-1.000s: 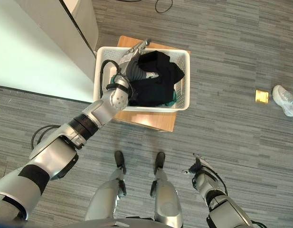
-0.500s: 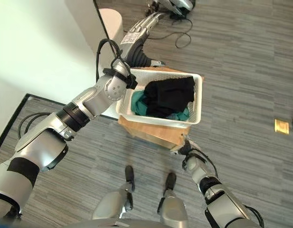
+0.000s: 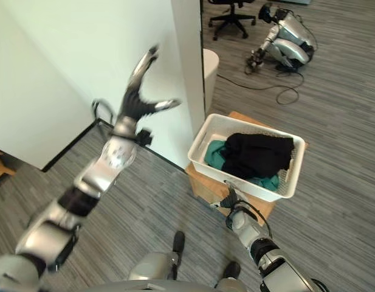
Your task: Pick up bed clothes into laundry basket.
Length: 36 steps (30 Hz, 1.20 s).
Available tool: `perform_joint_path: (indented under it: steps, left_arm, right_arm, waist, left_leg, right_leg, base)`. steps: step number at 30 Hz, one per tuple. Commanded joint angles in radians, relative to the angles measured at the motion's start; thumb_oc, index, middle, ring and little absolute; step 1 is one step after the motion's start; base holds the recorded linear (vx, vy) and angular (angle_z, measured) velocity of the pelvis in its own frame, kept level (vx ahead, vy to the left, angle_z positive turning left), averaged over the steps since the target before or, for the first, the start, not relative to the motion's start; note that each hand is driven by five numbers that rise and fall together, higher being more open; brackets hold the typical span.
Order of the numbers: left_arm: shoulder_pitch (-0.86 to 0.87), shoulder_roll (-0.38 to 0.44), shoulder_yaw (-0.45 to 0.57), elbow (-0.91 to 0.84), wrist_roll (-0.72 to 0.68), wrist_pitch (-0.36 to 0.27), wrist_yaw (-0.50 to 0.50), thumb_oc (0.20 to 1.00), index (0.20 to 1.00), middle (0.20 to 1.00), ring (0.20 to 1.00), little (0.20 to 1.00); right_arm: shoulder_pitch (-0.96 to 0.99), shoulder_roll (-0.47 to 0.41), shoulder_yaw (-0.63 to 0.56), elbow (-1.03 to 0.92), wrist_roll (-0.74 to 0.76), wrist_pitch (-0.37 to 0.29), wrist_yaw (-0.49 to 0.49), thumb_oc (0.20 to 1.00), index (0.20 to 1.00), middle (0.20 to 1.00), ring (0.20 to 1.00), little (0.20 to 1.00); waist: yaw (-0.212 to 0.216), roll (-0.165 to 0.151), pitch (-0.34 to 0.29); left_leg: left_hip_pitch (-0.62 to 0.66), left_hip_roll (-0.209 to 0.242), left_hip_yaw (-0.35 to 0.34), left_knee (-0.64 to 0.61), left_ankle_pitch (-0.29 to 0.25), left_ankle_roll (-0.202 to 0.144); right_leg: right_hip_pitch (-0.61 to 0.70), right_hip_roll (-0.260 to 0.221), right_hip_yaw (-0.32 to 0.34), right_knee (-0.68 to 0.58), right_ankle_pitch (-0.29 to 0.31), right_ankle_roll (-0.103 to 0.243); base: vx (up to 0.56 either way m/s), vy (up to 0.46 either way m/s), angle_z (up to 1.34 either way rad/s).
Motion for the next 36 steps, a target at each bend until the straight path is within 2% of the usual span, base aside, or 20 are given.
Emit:
perform_joint_path:
  steps: [1,3,5,6,8,13,15,17,18,20,21,22,24,25,27,29,32,33,35,36]
  left_arm:
    - [0.019,0.003,-0.017,0.065,-0.035,-0.039,-0.033,1.0,1.0,1.0,1.0,1.0]
    - [0.184,-0.023,0.015,0.185,-0.089,-0.042,-0.055,1.0,1.0,1.0,1.0,1.0]
    - [0.279,-0.063,0.095,0.289,-0.29,-0.065,-0.11,1.0,1.0,1.0,1.0,1.0]
    - [0.315,-0.07,0.149,0.4,-0.345,-0.052,-0.116,1.0,1.0,1.0,1.0,1.0]
    - [0.32,-0.069,0.175,0.49,-0.381,-0.047,-0.127,1.0,1.0,1.0,1.0,1.0]
    - [0.404,-0.071,0.211,0.489,-0.423,-0.065,-0.13,1.0,1.0,1.0,1.0,1.0]
    - [0.44,-0.036,0.251,0.459,-0.443,-0.058,-0.138,1.0,1.0,1.0,1.0,1.0]
    - [0.478,-0.035,0.312,0.386,-0.488,-0.089,-0.139,1.0,1.0,1.0,1.0,1.0]
    - [0.506,-0.04,0.376,0.313,-0.497,-0.124,-0.121,1.0,1.0,1.0,1.0,1.0]
    - [0.51,-0.033,0.357,0.187,-0.535,-0.163,-0.131,1.0,1.0,1.0,1.0,1.0]
    - [0.511,-0.032,0.357,0.183,-0.535,-0.161,-0.13,1.0,1.0,1.0,1.0,1.0]
    - [0.501,-0.049,0.338,0.072,-0.607,-0.196,-0.161,1.0,1.0,1.0,1.0,1.0]
    - [0.506,-0.051,0.308,-0.001,-0.648,-0.211,-0.185,1.0,1.0,1.0,1.0,1.0]
    - [0.52,-0.045,0.296,-0.059,-0.649,-0.218,-0.199,1.0,1.0,1.0,1.0,1.0]
    - [0.522,-0.045,0.296,-0.06,-0.648,-0.217,-0.198,1.0,1.0,1.0,1.0,1.0]
    - [0.509,-0.022,0.316,-0.12,-0.613,-0.226,-0.196,1.0,1.0,1.0,1.0,1.0]
    - [0.497,0.01,0.314,-0.143,-0.59,-0.229,-0.169,1.0,1.0,1.0,1.0,1.0]
    - [0.517,0.018,0.356,-0.174,-0.59,-0.232,-0.187,1.0,1.0,1.0,1.0,1.0]
    - [0.543,-0.011,0.396,-0.179,-0.554,-0.241,-0.167,1.0,1.0,1.0,1.0,1.0]
    - [0.548,-0.016,0.4,-0.183,-0.545,-0.238,-0.172,1.0,1.0,1.0,1.0,1.0]
  right_arm:
    - [-0.025,0.029,-0.009,-0.072,0.021,-0.034,-0.003,1.0,1.0,1.0,1.0,1.0]
    - [-0.013,0.017,-0.023,-0.096,0.063,-0.051,0.007,1.0,1.0,1.0,1.0,1.0]
    - [0.011,0.017,-0.009,-0.162,0.102,-0.071,0.028,1.0,1.0,1.0,1.0,1.0]
    - [0.007,0.011,-0.008,-0.184,0.12,-0.092,0.038,1.0,1.0,1.0,1.0,1.0]
    - [-0.013,0.011,-0.017,-0.194,0.146,-0.102,0.027,1.0,1.0,1.0,1.0,1.0]
    - [-0.034,0.006,-0.022,-0.271,0.134,-0.113,0.024,1.0,1.0,1.0,1.0,1.0]
    - [-0.105,-0.039,-0.085,-0.491,0.231,-0.086,0.054,1.0,1.0,1.0,1.0,1.0]
    - [-0.006,-0.098,-0.104,-0.585,0.217,-0.132,0.067,1.0,1.0,1.0,1.0,1.0]
    - [0.127,-0.177,-0.152,-0.738,0.223,-0.201,0.139,1.0,1.0,1.0,1.0,1.0]
    - [0.12,-0.181,-0.196,-0.772,0.23,-0.239,0.143,1.0,1.0,1.0,1.0,1.0]
    - [0.12,-0.181,-0.196,-0.772,0.231,-0.239,0.144,1.0,1.0,1.0,1.0,1.0]
    - [0.091,-0.177,-0.219,-0.791,0.173,-0.262,0.104,1.0,1.0,1.0,1.0,1.0]
    - [0.088,-0.163,-0.249,-0.813,0.15,-0.279,0.057,1.0,1.0,1.0,1.0,1.0]
    - [0.112,-0.169,-0.253,-0.832,0.117,-0.269,0.048,1.0,1.0,1.0,1.0,1.0]
    - [0.114,-0.169,-0.252,-0.833,0.117,-0.269,0.048,1.0,1.0,1.0,1.0,1.0]
    - [0.154,-0.194,-0.253,-0.874,0.099,-0.248,0.06,1.0,1.0,1.0,1.0,1.0]
    - [0.15,-0.197,-0.253,-0.849,0.108,-0.245,0.039,1.0,1.0,1.0,1.0,1.0]
    - [0.156,-0.185,-0.206,-0.885,0.145,-0.234,0.096,1.0,1.0,1.0,1.0,1.0]
    - [0.115,-0.18,-0.159,-0.823,0.138,-0.225,0.117,1.0,1.0,1.0,1.0,1.0]
    - [0.095,-0.192,-0.151,-0.82,0.13,-0.226,0.117,1.0,1.0,1.0,1.0,1.0]
  waist:
    - [0.064,-0.029,0.039]
    - [0.073,-0.038,0.056]
    - [0.056,-0.057,0.054]
    - [0.051,-0.071,0.034]
    - [0.035,-0.079,0.014]
    - [0.047,-0.08,-0.045]
    - [0.05,-0.107,-0.057]
    - [0.056,-0.126,-0.049]
    - [0.03,-0.131,-0.025]
    - [0.011,-0.117,-0.009]
    - [0.013,-0.119,-0.015]
    - [0.001,-0.115,-0.009]
    - [-0.025,-0.114,-0.013]
    - [-0.072,-0.125,-0.005]
    - [-0.074,-0.127,-0.009]
    - [-0.137,-0.152,0.01]
    - [-0.134,-0.172,0.021]
    - [-0.117,-0.18,0.019]
    - [-0.101,-0.174,0.016]
    - [-0.106,-0.174,0.032]
  left_leg:
    - [-0.05,0.06,0.0,0.022,0.069,-0.114]
    - [-0.072,0.074,0.063,0.089,0.05,-0.102]
    - [-0.068,0.145,0.261,0.137,0.037,-0.074]
    - [-0.045,0.198,0.413,0.177,0.014,-0.074]
    - [-0.018,0.232,0.525,0.203,-0.01,-0.071]
    - [0.019,0.181,0.457,0.171,-0.047,-0.053]
    - [0.022,0.158,0.431,0.155,-0.051,-0.044]
    - [0.044,0.106,0.393,0.126,-0.085,-0.004]
    - [0.075,0.069,0.344,0.093,-0.111,0.017]
    - [0.071,0.038,0.286,0.064,-0.093,0.039]
    - [0.065,0.038,0.287,0.063,-0.091,0.039]
    - [0.059,0.009,0.184,0.039,-0.079,0.031]
    - [0.044,-0.001,0.076,0.027,-0.074,0.021]
    - [0.03,-0.026,-0.066,0.033,-0.063,0.018]
    - [0.037,-0.027,-0.069,0.027,-0.07,0.017]
    - [0.012,-0.072,-0.244,0.026,-0.056,0.002]
    - [-0.002,-0.078,-0.261,0.031,-0.06,0.003]
    - [-0.012,-0.075,-0.279,0.033,-0.056,-0.016]
    - [-0.042,-0.04,-0.195,0.067,-0.056,-0.034]
    - [-0.075,-0.009,-0.091,0.097,-0.041,-0.039]
  right_leg:
    - [0.052,-0.005,0.001,0.015,-0.098,0.039]
    - [0.06,-0.025,-0.045,0.015,-0.092,0.031]
    - [0.064,-0.04,-0.114,0.02,-0.094,0.022]
    - [0.077,-0.037,-0.173,0.025,-0.109,0.011]
    - [0.078,-0.046,-0.234,0.03,-0.103,-0.003]
    - [0.125,-0.066,-0.31,0.062,-0.099,-0.009]
    - [0.134,-0.088,-0.33,0.112,-0.106,-0.007]
    - [0.12,-0.163,-0.36,0.247,-0.096,0.021]
    - [0.062,-0.242,-0.315,0.418,-0.053,0.059]
    - [-0.047,-0.224,-0.187,0.514,-0.049,0.059]
    - [-0.057,-0.226,-0.184,0.519,-0.052,0.057]
    - [-0.116,-0.145,-0.031,0.492,-0.094,0.086]
    - [-0.141,-0.098,0.075,0.442,-0.15,0.058]
    - [-0.172,-0.018,0.326,0.369,-0.163,0.039]
    - [-0.168,-0.02,0.324,0.37,-0.175,0.04]
    - [-0.143,0.098,0.715,0.286,-0.176,0.017]
    - [-0.113,0.083,0.735,0.232,-0.171,-0.003]
    - [-0.102,0.055,0.674,0.176,-0.12,-0.003]
    - [-0.029,0.011,0.561,0.069,-0.099,0.005]
    - [-0.01,-0.007,0.513,0.047,-0.087,0.009]
  base:
    - [-0.08,-0.036,0.32]
    - [-0.18,-0.012,0.38]
    - [-0.19,-0.115,0.95]
    - [-0.15,-0.195,1.25]
    - [-0.11,-0.126,1.62]
    - [0.15,0.024,1.85]
    - [0.16,0.086,2.03]
    - [0.2,0.133,1.39]
    - [0.2,0.159,1.23]
    - [0.03,0.124,1.33]
    - [-0.01,0.03,1.64]
    - [0.1,-0.069,1.67]
    - [0.14,-0.185,2.0]
    - [0.13,-0.211,2.19]
    - [0.07,-0.127,2.24]
    - [0.03,-0.256,2.45]
    - [-0.02,-0.21,2.86]
    - [-0.05,-0.392,1.78]
    - [-0.02,-0.341,1.6]
    - [-0.07,-0.125,1.61]
